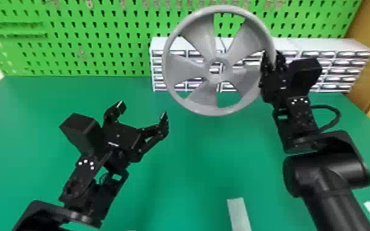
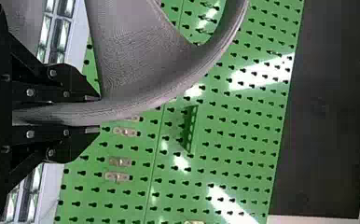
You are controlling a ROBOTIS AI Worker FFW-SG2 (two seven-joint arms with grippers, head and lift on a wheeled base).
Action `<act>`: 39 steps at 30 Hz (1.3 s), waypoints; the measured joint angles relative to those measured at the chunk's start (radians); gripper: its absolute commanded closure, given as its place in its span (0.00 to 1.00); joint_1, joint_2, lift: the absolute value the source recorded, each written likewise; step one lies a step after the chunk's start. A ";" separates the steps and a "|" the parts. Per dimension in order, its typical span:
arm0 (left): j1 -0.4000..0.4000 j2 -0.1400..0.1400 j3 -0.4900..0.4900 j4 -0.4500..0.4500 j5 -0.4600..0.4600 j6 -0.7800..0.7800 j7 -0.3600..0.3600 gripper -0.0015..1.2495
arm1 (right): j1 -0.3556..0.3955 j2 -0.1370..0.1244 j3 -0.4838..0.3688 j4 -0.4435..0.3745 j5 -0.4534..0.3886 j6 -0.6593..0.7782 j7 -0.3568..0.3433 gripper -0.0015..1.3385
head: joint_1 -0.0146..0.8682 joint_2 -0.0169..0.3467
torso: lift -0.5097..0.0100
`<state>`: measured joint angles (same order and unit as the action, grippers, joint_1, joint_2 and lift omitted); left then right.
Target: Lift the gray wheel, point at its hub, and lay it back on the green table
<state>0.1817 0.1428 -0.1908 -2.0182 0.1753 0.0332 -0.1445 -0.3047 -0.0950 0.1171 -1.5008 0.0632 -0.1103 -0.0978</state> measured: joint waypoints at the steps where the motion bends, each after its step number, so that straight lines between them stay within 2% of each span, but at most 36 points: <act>1: 0.004 0.001 0.006 -0.008 0.006 0.010 -0.018 0.11 | -0.001 -0.001 -0.001 0.002 0.003 0.000 -0.002 0.91 | 0.80 0.18 | 0.80; 4: 0.011 0.003 0.025 -0.027 0.019 0.033 -0.059 0.18 | -0.002 -0.001 -0.005 0.006 0.007 0.001 -0.005 0.91 | 0.80 0.18 | 0.80; 5: 0.013 0.004 0.032 -0.032 0.023 0.039 -0.069 0.25 | -0.002 -0.002 -0.006 0.007 0.008 0.001 -0.006 0.91 | 0.80 0.18 | 0.80; 6: 0.014 0.004 0.039 -0.039 0.027 0.048 -0.079 0.34 | -0.002 -0.002 -0.006 0.008 0.010 0.001 -0.007 0.91 | 0.80 0.18 | 0.80; 7: 0.014 0.004 0.044 -0.044 0.030 0.053 -0.083 0.50 | -0.002 -0.002 -0.006 0.009 0.011 0.001 -0.007 0.91 | 0.80 0.18 | 0.80; 8: 0.015 0.004 0.048 -0.049 0.032 0.059 -0.085 0.61 | -0.002 -0.002 -0.006 0.010 0.012 0.002 -0.008 0.91 | 0.80 0.18 | 0.80; 9: 0.015 0.005 0.051 -0.056 0.034 0.066 -0.086 0.69 | -0.003 -0.002 -0.006 0.011 0.013 0.003 -0.008 0.91 | 0.80 0.18 | 0.80; 13: 0.011 0.005 0.053 -0.069 0.036 0.090 -0.078 0.74 | -0.006 -0.002 -0.005 0.012 0.017 0.006 -0.010 0.91 | 0.80 0.18 | 0.80; 16: 0.006 0.005 0.042 -0.074 0.029 0.105 -0.050 0.91 | -0.009 -0.002 -0.002 0.014 0.018 0.007 -0.012 0.91 | 0.80 0.18 | 0.80; 17: 0.004 0.004 0.037 -0.075 0.024 0.108 -0.040 0.94 | -0.010 -0.002 -0.001 0.015 0.019 0.007 -0.012 0.91 | 0.80 0.18 | 0.80; 22: -0.003 -0.003 0.009 -0.080 -0.014 0.106 0.006 0.94 | -0.012 0.000 0.004 0.018 0.020 0.009 -0.014 0.91 | 0.80 0.18 | 0.80; 25: -0.006 -0.009 0.006 -0.080 -0.026 0.103 0.008 0.98 | -0.012 0.000 0.006 0.019 0.021 0.012 -0.015 0.91 | 0.80 0.18 | 0.80; 39: -0.053 -0.038 -0.008 -0.034 -0.028 0.126 0.008 0.98 | -0.012 0.004 0.021 0.024 0.022 0.018 -0.017 0.91 | 0.80 0.18 | 0.80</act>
<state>0.1287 0.1044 -0.1984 -2.0522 0.1472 0.1588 -0.1363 -0.3169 -0.0909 0.1382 -1.4771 0.0853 -0.0921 -0.1151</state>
